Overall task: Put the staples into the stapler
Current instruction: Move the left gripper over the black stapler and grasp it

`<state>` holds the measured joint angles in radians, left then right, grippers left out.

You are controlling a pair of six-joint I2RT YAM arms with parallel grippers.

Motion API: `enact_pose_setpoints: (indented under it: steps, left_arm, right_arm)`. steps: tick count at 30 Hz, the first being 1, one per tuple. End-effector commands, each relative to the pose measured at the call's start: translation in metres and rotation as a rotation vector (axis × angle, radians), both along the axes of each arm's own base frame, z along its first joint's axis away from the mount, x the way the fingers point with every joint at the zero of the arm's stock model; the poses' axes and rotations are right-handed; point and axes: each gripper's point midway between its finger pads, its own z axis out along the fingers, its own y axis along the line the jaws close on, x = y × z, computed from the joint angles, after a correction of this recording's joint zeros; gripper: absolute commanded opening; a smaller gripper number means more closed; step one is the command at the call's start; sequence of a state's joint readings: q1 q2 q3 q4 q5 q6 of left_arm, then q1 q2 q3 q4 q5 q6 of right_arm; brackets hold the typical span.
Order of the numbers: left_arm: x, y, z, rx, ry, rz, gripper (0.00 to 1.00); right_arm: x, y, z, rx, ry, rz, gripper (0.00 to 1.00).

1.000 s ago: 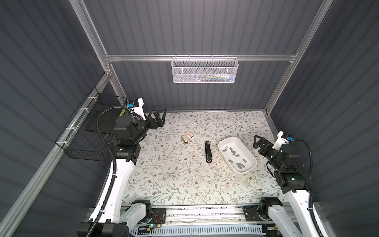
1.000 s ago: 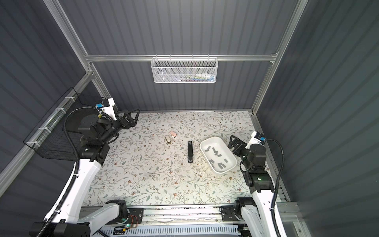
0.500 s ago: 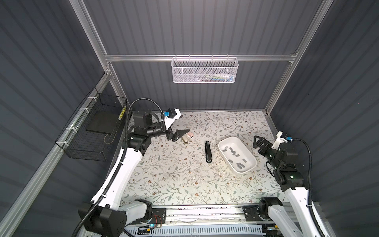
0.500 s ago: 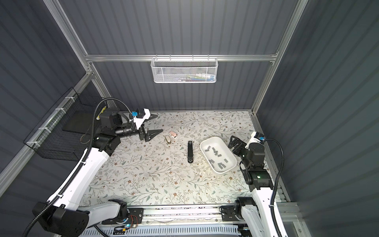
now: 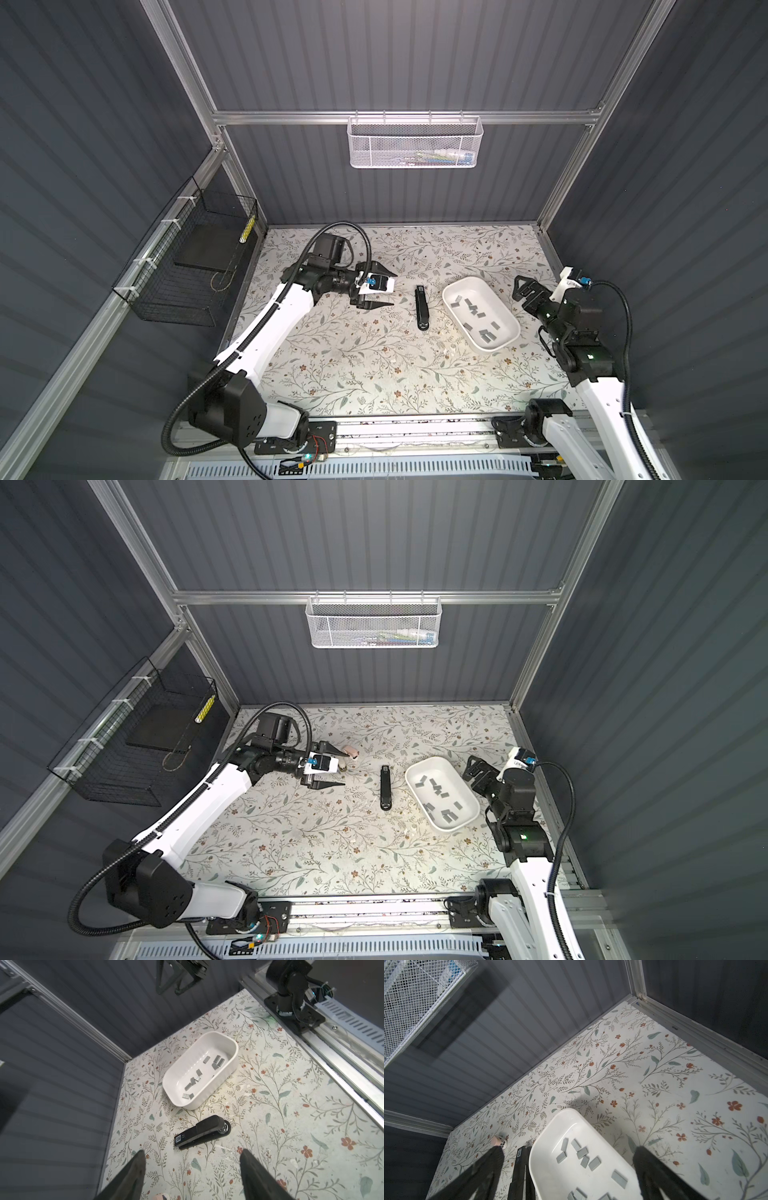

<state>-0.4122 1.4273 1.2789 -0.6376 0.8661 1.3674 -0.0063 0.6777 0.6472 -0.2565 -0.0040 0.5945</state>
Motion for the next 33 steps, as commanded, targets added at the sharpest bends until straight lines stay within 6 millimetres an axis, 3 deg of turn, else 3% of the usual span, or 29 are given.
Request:
enact_pose_setpoints:
  steps: [1,13,19,33]
  left_arm:
    - [-0.001,0.000,-0.020,0.140,-0.114,-0.076,0.72]
    - [0.001,-0.052,-0.073,0.363,-0.307,-0.238,0.72]
    - [0.011,-0.062,-0.100,0.537,-0.407,-0.287,0.72]
    - [0.011,-0.093,-0.152,0.715,-0.519,-0.440,0.74]
  right_arm:
    - [0.000,0.000,0.010,-0.001,-0.014,0.001,0.99]
    - [0.000,-0.001,0.010,-0.007,-0.012,-0.009,0.99]
    - [-0.001,-0.002,0.013,-0.008,-0.015,-0.014,0.99]
    - [-0.004,-0.006,0.013,-0.021,-0.020,-0.035,0.99]
